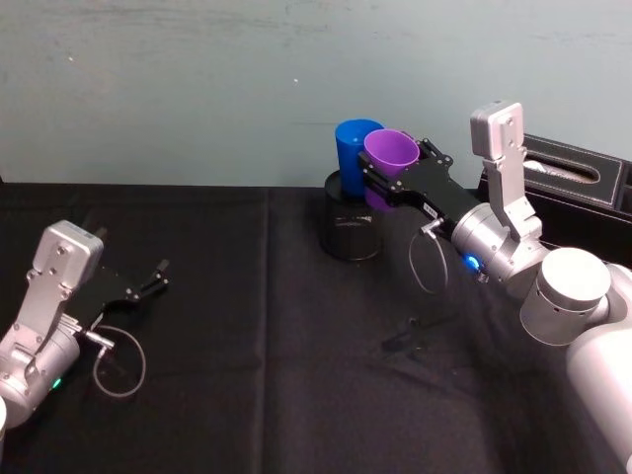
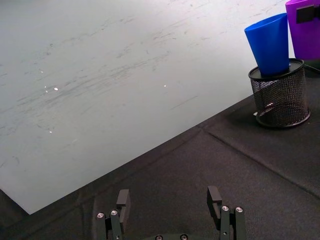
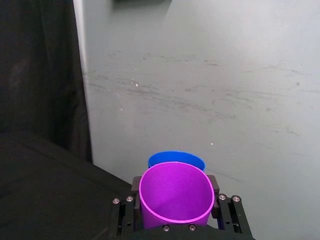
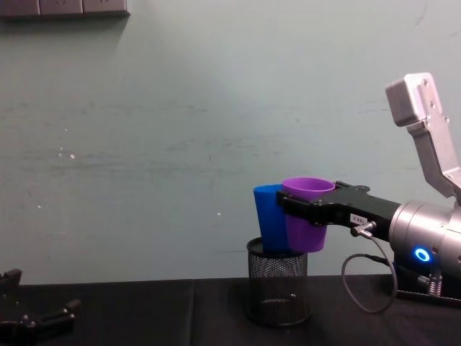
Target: Pick up one cup with a gripper and tap it against the other cup.
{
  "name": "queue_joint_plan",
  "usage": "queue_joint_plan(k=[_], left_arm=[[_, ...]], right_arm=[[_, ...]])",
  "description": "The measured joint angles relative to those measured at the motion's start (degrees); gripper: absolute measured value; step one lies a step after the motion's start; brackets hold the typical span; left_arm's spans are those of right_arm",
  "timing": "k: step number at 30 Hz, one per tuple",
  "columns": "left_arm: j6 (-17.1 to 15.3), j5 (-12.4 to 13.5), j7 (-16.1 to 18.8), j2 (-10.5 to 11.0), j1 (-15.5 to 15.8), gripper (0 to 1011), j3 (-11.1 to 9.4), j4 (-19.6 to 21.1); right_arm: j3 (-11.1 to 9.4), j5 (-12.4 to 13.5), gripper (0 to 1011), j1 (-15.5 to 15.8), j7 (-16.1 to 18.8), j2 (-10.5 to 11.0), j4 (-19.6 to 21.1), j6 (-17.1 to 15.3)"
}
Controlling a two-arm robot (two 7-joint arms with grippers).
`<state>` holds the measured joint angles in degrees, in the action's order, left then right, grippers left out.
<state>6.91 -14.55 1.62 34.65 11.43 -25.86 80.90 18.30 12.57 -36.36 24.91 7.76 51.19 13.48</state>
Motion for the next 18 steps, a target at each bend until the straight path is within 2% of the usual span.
queue_joint_plan(k=[6, 12, 18], left_arm=[[0.0, 0.0, 0.0, 0.0, 0.0, 1011, 0.0, 0.0], [0.0, 0.0, 0.0, 0.0, 0.0, 1012, 0.0, 0.0], [0.0, 0.0, 0.0, 0.0, 0.0, 1011, 0.0, 0.0]], right_arm=[[-0.1, 0.1, 757, 0.2, 0.1, 0.1, 0.4, -0.1], [-0.1, 0.4, 757, 1.6, 0.1, 0.7, 2.7, -1.3], [-0.3, 1.1, 757, 4.6, 0.2, 2.4, 8.1, -3.6]])
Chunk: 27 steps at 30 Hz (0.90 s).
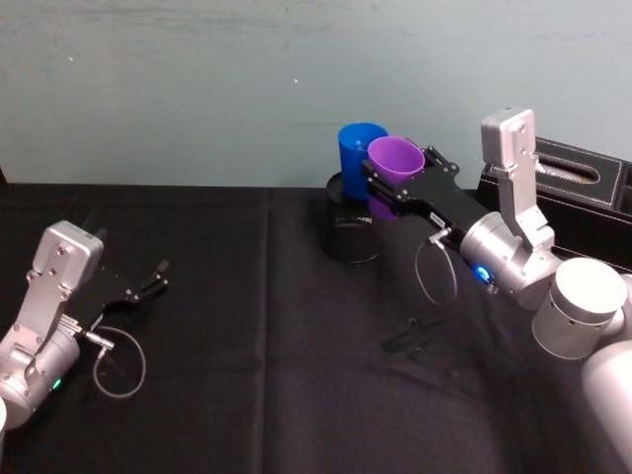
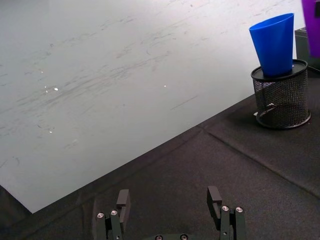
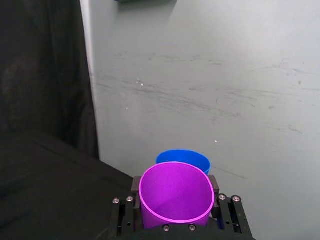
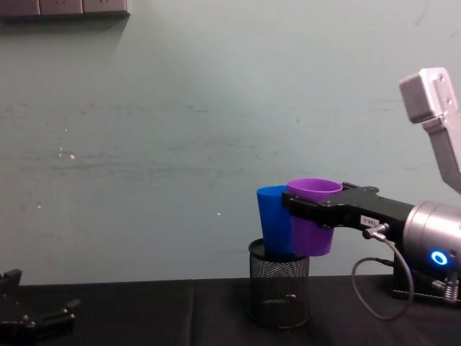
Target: Pick up one cup with a gripper and tap it against the other cup.
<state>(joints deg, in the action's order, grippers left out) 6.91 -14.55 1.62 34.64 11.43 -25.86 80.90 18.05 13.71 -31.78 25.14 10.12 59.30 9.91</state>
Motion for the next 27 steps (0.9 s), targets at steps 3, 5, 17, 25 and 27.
queue_joint_plan(k=[3, 5, 17, 25, 27], left_arm=[[0.0, 0.0, 0.0, 0.0, 0.0, 1012, 0.0, 0.0], [0.0, 0.0, 0.0, 0.0, 0.0, 1011, 0.0, 0.0], [0.0, 0.0, 0.0, 0.0, 0.0, 1011, 0.0, 0.0], [0.0, 0.0, 0.0, 0.0, 0.0, 1011, 0.0, 0.0], [0.0, 0.0, 0.0, 0.0, 0.0, 1011, 0.0, 0.0]], right_arm=[[0.0, 0.3, 758, 1.2, 0.1, 0.7, 2.2, -0.8], [0.0, 0.7, 758, 2.3, 0.1, 1.4, 4.2, -1.5], [-0.1, 2.6, 758, 6.8, 0.7, 4.4, 11.8, -3.5], [-0.1, 2.5, 757, 6.5, 0.7, 4.2, 11.3, -3.5], [-0.1, 2.5, 757, 6.4, 0.7, 4.2, 11.2, -3.5]])
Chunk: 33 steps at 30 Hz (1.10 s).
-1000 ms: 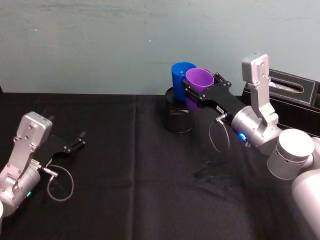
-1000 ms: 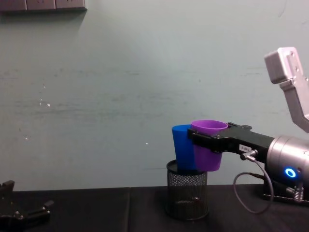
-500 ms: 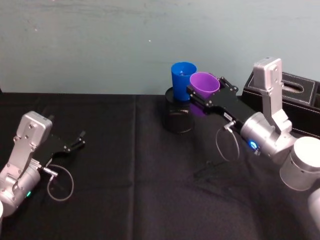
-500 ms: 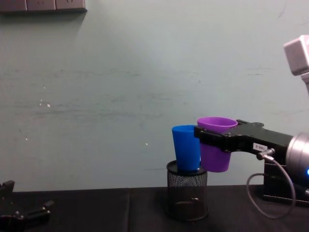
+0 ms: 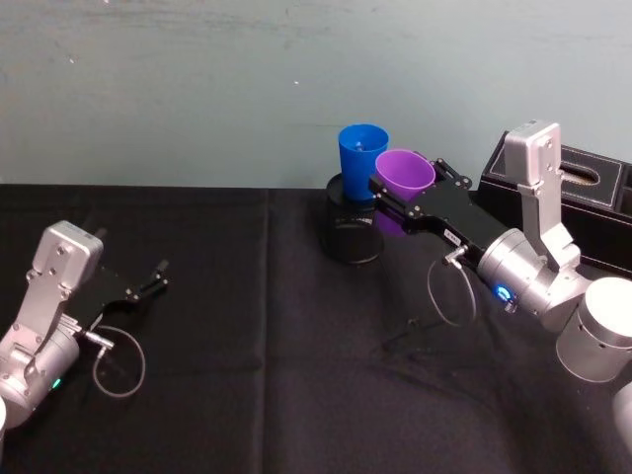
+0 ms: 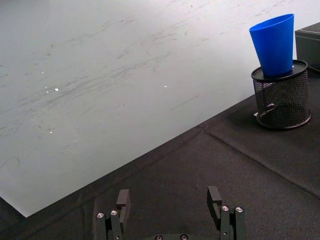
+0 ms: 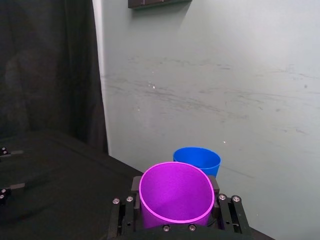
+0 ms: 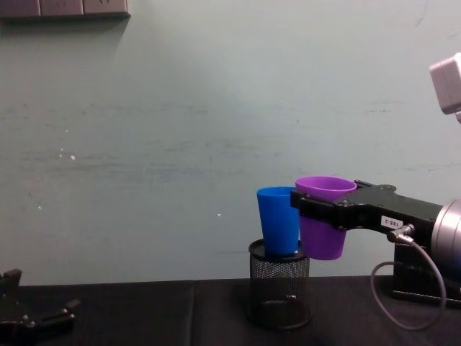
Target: Pick up one cup with a gripper and tap it against the other cup.
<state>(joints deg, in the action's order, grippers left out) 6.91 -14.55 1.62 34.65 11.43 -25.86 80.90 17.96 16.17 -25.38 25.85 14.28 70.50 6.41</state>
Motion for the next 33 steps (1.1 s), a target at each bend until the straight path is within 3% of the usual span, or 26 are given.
queue_joint_plan(k=[33], left_arm=[[0.0, 0.0, 0.0, 0.0, 0.0, 1011, 0.0, 0.0]], right_arm=[[0.0, -0.2, 757, -0.3, -0.3, -0.2, -0.4, 0.0]])
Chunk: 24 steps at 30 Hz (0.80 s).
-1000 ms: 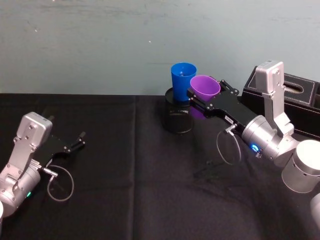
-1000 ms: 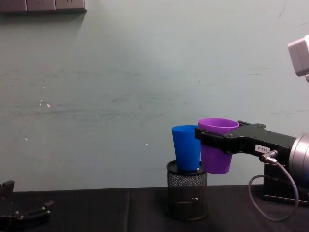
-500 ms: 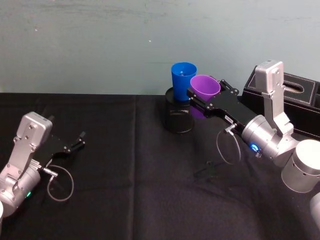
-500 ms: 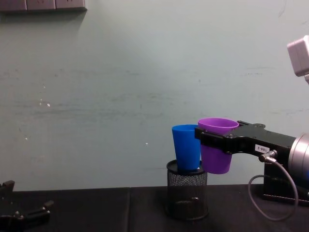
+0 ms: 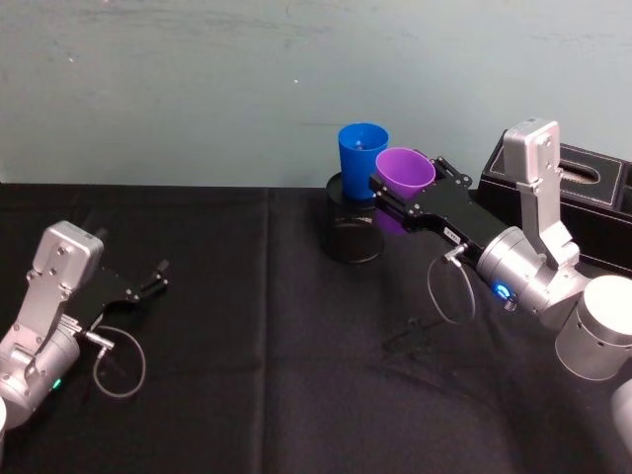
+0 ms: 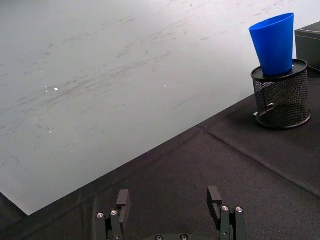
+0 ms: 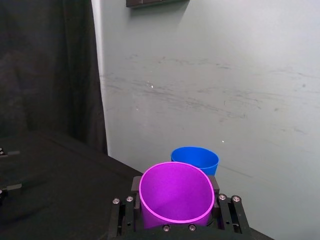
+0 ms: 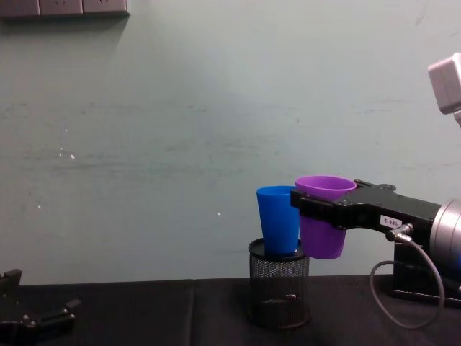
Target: Pick up one cup with a gripper and tap it against the other cup.
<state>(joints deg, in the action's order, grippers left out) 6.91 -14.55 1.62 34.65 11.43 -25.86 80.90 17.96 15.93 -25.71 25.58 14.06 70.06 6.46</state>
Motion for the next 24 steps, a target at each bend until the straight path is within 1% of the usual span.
queue_joint_plan(k=[24], left_arm=[[0.0, 0.0, 0.0, 0.0, 0.0, 1011, 0.0, 0.0]], right_arm=[[0.0, 0.0, 757, 0.0, 0.0, 0.0, 0.0, 0.0]])
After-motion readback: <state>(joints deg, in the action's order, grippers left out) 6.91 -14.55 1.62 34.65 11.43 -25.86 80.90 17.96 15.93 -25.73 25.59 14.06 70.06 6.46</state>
